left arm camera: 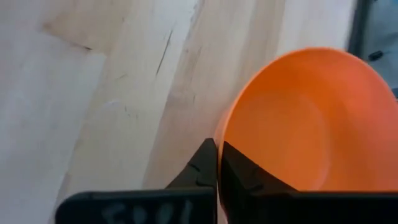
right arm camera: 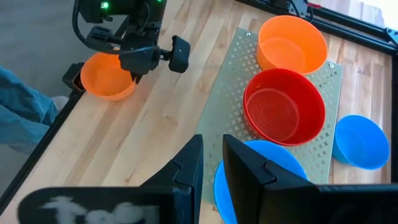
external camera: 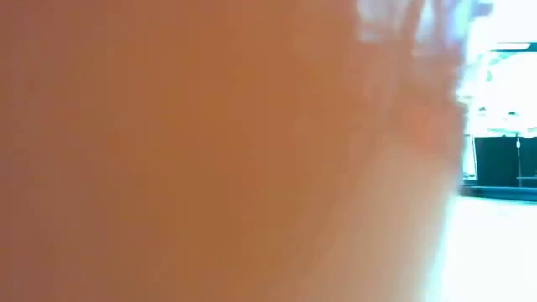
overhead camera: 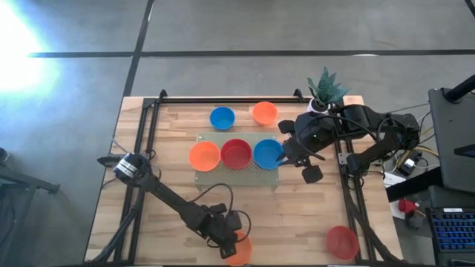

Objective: Pick & Place Mini bowls
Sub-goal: Stack the bottom orange bowl on top of the other orange bowl on the shelf

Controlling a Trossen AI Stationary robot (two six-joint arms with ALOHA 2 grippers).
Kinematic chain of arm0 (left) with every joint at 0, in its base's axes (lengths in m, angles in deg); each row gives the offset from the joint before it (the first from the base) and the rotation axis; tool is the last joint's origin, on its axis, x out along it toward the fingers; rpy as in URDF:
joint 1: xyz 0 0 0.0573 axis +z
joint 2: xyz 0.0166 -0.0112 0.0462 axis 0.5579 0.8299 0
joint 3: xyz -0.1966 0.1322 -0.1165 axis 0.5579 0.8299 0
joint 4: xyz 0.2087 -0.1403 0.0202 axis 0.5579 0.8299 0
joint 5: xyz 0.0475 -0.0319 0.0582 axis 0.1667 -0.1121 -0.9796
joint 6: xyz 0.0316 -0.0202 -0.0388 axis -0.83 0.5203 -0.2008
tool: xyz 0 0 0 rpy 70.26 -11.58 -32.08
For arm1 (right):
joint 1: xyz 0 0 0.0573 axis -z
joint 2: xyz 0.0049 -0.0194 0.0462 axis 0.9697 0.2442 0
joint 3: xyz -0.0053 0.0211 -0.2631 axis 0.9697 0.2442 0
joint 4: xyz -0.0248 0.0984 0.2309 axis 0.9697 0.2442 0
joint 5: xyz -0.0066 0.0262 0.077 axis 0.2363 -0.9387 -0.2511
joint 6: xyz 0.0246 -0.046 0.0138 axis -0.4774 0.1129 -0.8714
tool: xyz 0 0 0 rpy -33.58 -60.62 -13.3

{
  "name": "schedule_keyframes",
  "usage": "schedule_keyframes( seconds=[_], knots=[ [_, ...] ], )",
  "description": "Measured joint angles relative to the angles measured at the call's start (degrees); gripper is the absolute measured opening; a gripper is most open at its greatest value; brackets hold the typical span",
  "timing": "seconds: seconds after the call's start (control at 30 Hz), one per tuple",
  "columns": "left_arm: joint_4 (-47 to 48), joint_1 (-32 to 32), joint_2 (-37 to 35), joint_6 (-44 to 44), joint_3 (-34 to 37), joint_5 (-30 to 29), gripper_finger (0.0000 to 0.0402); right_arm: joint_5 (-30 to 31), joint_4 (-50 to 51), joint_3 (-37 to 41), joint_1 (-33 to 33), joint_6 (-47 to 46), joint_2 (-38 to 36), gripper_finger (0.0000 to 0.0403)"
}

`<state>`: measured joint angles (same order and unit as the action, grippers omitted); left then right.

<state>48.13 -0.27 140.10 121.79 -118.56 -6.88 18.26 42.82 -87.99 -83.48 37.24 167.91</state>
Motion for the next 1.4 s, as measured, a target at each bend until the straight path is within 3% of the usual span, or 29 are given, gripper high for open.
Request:
schedule_keyframes(
  seconds=[0.3,0.7,0.97,1.23,1.4],
  knots=[
    [9.11,0.90,-11.24,4.77,-0.20,-1.51,0.0001,0.11,-0.20,0.01,0.00,0.00,0.01,0.0057],
    [25.30,2.80,-31.27,22.16,-0.15,-18.42,0.0000,0.13,-0.34,0.01,0.00,0.83,0.01,0.0057],
    [35.80,7.18,-40.17,29.90,-0.13,-24.84,0.0000,0.11,-0.37,0.01,0.00,0.91,0.01,0.0057],
    [50.10,15.68,-43.12,33.35,0.02,-20.60,0.0000,0.11,-0.42,0.11,0.00,1.09,0.01,0.0057],
    [53.25,20.15,-43.77,32.36,0.09,-19.22,0.0000,0.11,-0.44,0.11,0.00,1.09,0.01,0.0057]
  ],
)
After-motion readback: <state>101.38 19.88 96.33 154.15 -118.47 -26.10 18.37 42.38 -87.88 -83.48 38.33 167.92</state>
